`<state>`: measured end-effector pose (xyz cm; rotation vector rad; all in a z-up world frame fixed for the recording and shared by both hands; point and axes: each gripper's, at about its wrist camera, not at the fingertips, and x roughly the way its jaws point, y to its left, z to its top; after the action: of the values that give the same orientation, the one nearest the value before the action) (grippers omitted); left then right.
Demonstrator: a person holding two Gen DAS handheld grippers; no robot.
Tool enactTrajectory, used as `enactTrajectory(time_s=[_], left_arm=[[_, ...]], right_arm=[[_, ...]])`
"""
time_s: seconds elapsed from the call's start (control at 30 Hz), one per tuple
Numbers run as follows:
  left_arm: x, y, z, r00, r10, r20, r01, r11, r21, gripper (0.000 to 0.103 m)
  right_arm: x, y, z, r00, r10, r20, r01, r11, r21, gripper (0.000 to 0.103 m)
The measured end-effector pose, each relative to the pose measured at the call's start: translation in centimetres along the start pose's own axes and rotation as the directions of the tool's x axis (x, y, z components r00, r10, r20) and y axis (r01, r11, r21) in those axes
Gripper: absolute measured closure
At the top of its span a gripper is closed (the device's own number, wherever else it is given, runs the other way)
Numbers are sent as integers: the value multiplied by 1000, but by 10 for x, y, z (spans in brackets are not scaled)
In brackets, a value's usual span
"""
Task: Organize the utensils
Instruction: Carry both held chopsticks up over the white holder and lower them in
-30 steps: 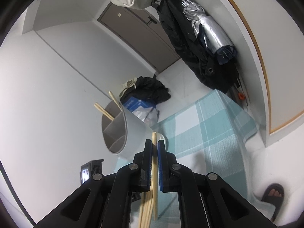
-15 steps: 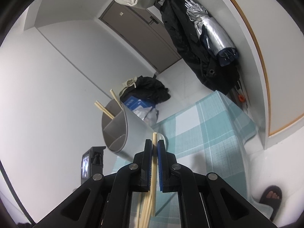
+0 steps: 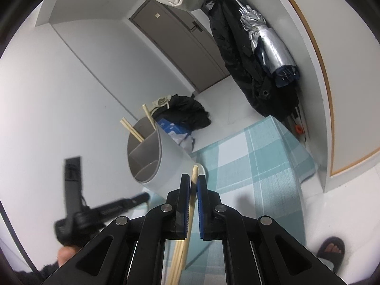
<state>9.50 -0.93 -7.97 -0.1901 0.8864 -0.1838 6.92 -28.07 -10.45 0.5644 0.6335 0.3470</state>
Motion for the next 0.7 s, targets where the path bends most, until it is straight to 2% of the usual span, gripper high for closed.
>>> enactTrajectory(time_s=[0.17,0.33,0.57,0.7], left_arm=[[-28,-9,7,994,-29,102,19,995,99,101],[-37,-3,7,986,-54,158,32,989,144,101],[-54,4,-6,983,-78,166,59,991,118,101],[-60,7,-8,982,-89,167,71,991,109,101]], right_arm=[[-8,12,-5,999,-31,10,31,998,-55,97],[-13,20,-9,998,-51,28,52,996,-70,97],[-19,37,-12,995,-88,41,92,990,-109,98],[-19,46,-12,997,-78,10,79,987,-138,98]])
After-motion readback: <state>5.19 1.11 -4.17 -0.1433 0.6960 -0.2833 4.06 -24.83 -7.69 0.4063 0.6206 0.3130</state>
